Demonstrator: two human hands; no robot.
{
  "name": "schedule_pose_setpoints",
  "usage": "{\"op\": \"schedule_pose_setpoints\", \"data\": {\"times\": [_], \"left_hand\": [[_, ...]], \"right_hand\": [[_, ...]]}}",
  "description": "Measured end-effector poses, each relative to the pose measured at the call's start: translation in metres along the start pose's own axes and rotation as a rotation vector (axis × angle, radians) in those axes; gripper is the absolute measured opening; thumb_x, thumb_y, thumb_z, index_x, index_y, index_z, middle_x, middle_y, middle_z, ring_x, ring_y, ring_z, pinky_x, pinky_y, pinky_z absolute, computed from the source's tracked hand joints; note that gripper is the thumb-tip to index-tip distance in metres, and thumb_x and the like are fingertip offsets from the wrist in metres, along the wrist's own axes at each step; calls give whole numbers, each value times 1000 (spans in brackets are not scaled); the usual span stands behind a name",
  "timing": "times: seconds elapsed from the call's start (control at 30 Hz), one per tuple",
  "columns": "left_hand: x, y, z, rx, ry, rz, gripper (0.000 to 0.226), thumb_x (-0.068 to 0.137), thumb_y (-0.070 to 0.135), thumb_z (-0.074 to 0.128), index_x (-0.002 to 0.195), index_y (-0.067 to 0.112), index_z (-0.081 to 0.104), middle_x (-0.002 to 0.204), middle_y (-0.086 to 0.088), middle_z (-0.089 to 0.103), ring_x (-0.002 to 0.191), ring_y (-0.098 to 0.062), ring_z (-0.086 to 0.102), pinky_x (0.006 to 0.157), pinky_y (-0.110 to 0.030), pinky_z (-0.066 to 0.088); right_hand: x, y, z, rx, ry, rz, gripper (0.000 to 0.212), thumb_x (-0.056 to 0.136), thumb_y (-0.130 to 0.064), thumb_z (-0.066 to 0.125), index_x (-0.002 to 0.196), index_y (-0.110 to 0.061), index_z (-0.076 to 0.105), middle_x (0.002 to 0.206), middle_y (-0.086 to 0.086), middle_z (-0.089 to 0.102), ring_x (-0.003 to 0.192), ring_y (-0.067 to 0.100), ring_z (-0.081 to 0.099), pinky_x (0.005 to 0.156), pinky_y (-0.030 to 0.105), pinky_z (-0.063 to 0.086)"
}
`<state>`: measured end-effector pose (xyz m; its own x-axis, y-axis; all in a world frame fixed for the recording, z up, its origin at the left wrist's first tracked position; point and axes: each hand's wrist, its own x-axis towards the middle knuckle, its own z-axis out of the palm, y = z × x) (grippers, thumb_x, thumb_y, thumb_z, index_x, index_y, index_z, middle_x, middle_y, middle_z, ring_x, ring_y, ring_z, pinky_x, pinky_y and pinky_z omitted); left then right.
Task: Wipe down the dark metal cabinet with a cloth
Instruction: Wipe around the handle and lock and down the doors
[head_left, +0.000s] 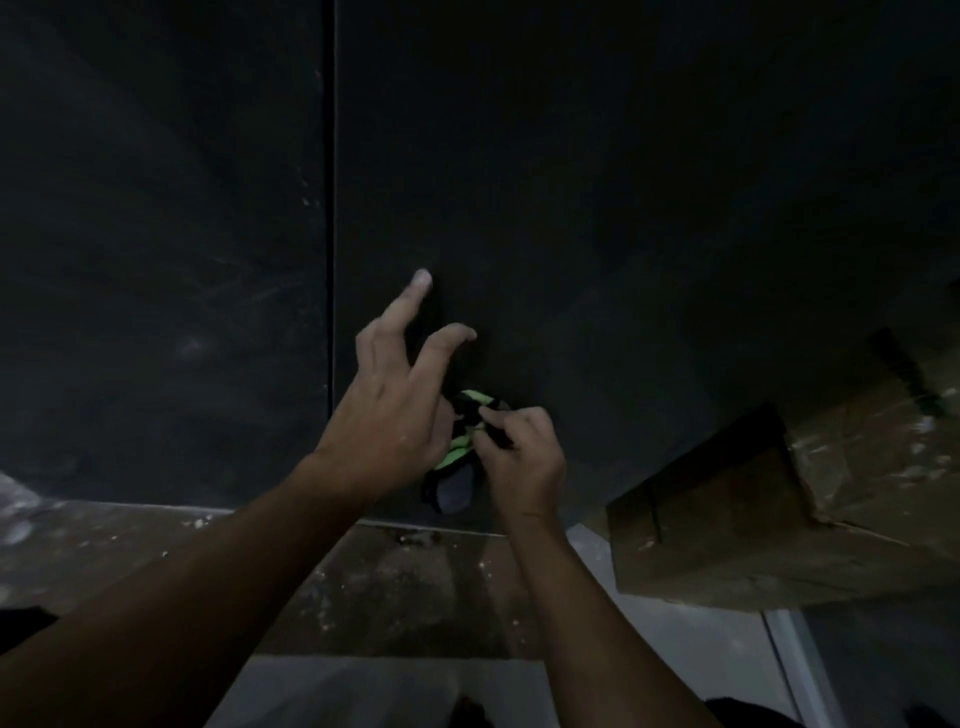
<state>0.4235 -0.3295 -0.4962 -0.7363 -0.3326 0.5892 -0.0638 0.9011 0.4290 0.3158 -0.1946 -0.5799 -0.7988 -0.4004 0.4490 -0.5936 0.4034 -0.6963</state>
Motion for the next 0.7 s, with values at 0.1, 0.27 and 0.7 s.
{"op": "schedule_pose_setpoints", "data": {"times": [0.1,0.27,0.7], "left_hand": [[4,-7,-11,-67,195,-4,23,86,13,56,109,14,58,111,-7,45,100,-20,42,79,-33,39],[-4,8,-14,-444,-22,-434,9,92,22,57,83,24,53,67,4,57,60,-11,55,52,-17,41],[-22,4,62,-1083,66,-1405,42,101,52,39,129,23,26,128,-11,53,116,-31,57,99,-54,49]], "right_hand": [[8,-11,-7,75,126,41,26,71,0,82,93,-12,78,90,1,60,81,12,62,72,21,53],[10,-42,0,223,261,145,26,69,6,83,87,-11,75,88,3,60,80,-1,58,71,6,43],[19,-72,0,828,-80,706,23,94,5,48,94,-4,69,92,17,75,90,30,74,81,34,60]]}}
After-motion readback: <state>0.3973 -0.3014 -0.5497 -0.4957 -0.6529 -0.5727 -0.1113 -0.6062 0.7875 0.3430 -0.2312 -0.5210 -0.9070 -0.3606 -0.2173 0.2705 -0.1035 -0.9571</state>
